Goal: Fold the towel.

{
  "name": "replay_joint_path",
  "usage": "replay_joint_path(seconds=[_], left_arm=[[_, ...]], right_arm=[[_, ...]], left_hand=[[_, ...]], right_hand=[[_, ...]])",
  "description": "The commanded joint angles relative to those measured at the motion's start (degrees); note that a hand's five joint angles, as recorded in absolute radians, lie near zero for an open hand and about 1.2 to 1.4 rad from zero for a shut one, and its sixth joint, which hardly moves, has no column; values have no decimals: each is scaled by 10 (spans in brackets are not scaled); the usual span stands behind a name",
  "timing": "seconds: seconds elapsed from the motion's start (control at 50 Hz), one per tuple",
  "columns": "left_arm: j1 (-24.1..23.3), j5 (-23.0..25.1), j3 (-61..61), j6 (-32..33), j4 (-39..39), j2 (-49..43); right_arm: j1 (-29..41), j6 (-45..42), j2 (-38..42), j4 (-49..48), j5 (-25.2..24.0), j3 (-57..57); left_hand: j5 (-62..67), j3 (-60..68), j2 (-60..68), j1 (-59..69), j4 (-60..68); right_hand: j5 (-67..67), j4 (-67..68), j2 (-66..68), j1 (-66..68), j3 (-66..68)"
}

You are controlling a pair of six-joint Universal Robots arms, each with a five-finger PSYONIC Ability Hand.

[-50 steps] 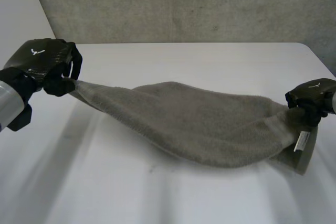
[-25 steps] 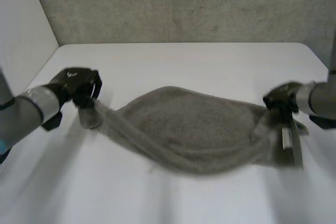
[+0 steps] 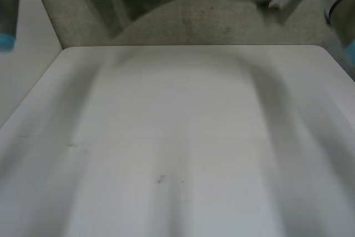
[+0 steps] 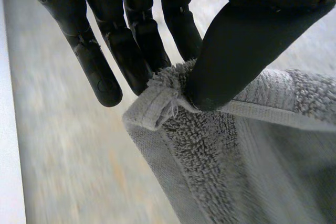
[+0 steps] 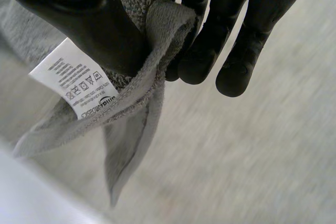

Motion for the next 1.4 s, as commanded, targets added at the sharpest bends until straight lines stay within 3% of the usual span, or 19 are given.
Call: replay_joint_path(seconds=[0.02, 0.2, 0.52, 0.54, 0.56, 0.58, 0.6, 0.62, 0.82, 0.98, 1.06, 1.16, 1.2, 1.4], left_arm=[[11, 14, -204, 4, -22, 16], [16, 49, -384, 13, -20, 19], [23, 51, -440, 25, 12, 28], [23, 50, -441, 25, 19, 22], [23, 50, -441, 25, 19, 22], [23, 50, -441, 25, 24, 19], [23, 50, -441, 25, 28, 15], [23, 50, -441, 25, 28, 15], [23, 49, -425, 24, 34, 14], [23, 46, -414, 22, 34, 27], [23, 46, -414, 21, 34, 32], [23, 45, -418, 18, 34, 36], [22, 45, -418, 18, 34, 36], [22, 46, -418, 16, 33, 39]], right_arm=[[-3, -20, 9, 90, -7, 91], [-17, -54, 49, 135, -23, 166], [-37, -69, 155, 155, -12, 157], [-39, -69, 162, 154, -7, 153], [-39, -69, 162, 154, -7, 153], [-43, -69, 165, 151, 4, 148], [-43, -68, 165, 151, 4, 148], [-47, -64, 162, 150, 18, 145], [-61, -30, 67, 105, 32, 196], [-75, -35, -37, 50, 21, 305], [-78, -37, -100, 20, -9, 405], [-79, -59, -160, -28, -56, 522], [-84, -76, -192, -50, -74, 588], [-89, -93, -213, -57, -100, 691]], left_hand=[[120, 103, 102, 116, 102], [120, 103, 102, 116, 102], [120, 103, 102, 116, 102], [120, 103, 102, 116, 102], [120, 103, 102, 116, 102], [120, 103, 102, 116, 102], [120, 103, 102, 116, 102], [120, 103, 102, 116, 102], [120, 103, 102, 116, 102], [120, 103, 102, 116, 102], [120, 103, 102, 116, 102], [120, 103, 102, 116, 102], [120, 103, 102, 116, 102], [120, 103, 102, 116, 102]], right_hand=[[32, 33, 43, 37, 35], [32, 33, 43, 37, 35], [32, 33, 43, 37, 35], [-224, -223, -213, -219, -221], [-227, -226, -215, -221, -223], [-541, -540, -530, -536, -538], [-545, -543, -533, -539, -541], [-668, -667, -657, -663, -665], [-668, -667, -657, -663, -665], [-668, -667, -657, -663, -665], [-668, -667, -657, -663, -665], [-533, -532, -522, -528, -529], [-409, -408, -398, -404, -405], [-324, -323, -313, -319, -321]])
